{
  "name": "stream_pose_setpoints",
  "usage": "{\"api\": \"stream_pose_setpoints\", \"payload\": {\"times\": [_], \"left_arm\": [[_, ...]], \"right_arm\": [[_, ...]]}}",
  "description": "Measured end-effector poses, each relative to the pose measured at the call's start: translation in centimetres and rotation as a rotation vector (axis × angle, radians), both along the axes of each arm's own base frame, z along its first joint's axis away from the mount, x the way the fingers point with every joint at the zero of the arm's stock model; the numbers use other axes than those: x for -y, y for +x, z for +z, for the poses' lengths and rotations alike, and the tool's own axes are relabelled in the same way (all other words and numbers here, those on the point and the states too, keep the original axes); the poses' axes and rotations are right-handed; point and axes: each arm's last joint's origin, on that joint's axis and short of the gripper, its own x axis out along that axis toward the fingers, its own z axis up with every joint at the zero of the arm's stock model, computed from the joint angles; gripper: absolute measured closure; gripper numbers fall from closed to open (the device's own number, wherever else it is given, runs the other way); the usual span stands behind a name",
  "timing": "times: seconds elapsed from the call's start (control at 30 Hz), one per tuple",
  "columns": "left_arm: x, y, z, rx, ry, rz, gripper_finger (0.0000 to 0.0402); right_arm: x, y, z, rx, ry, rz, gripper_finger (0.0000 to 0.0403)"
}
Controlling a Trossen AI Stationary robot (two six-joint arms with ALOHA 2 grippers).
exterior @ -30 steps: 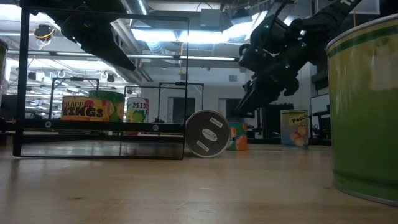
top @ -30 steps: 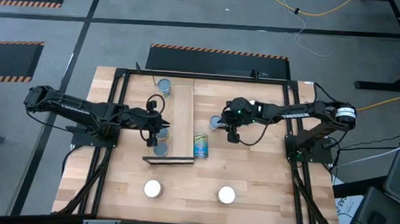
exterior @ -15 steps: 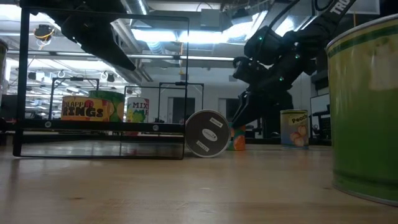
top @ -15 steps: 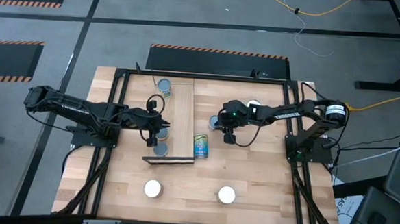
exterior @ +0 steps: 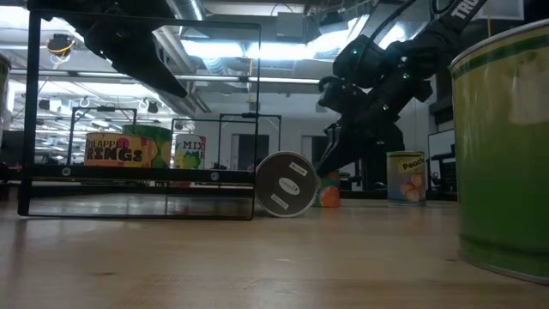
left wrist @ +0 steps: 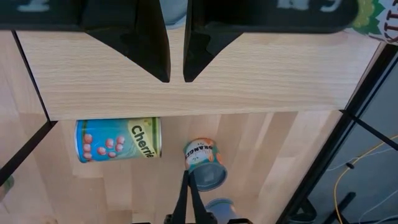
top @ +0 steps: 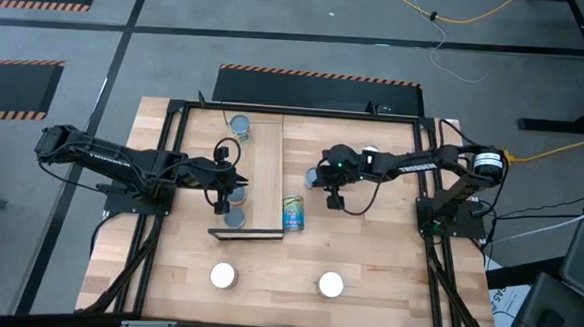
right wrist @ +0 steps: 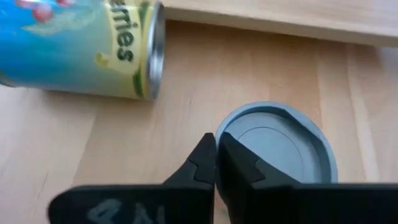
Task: Pick and place cans onto a shelf
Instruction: Put the small canned oranges on the shelf
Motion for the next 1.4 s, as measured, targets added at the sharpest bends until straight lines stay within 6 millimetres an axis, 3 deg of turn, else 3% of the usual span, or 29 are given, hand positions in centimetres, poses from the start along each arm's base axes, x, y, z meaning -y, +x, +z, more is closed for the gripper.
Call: {"api": "stream_pose_setpoints", "payload": {"times": [0.27, 0.43, 0.57, 0.73, 1.03, 1.4], "left_arm": [[0.0, 0.0, 0.0, 0.0, 0.0, 0.0, 0.0363], [0.0, 0.0, 0.0, 0.0, 0.0, 0.0, 0.0363], [0.0, 0.0, 0.0, 0.0, 0.0, 0.0, 0.0363], [0.0, 0.0, 0.0, 0.001, 0.0, 0.0, 0.0363], [0.0, 0.0, 0.0, 0.001, 0.0, 0.0, 0.0363], [0.0, 0.0, 0.0, 0.001, 0.0, 0.0, 0.0363]], "right_arm": [[0.5, 2.6, 4.6, 0.011, -0.079, 0.132, 0.0395], [0.8, 4.3, 8.6, 0.104, -0.116, 0.205, 0.0394], [1.0, 5.8, 10.6, 0.188, -0.101, 0.268, 0.0394], [1.2, 8.0, 9.9, 0.202, -0.043, 0.341, 0.0394], [1.8, 11.6, 6.8, 0.169, 0.039, 0.402, 0.0394], [2.0, 12.4, 4.9, 0.134, 0.056, 0.402, 0.0394]]}}
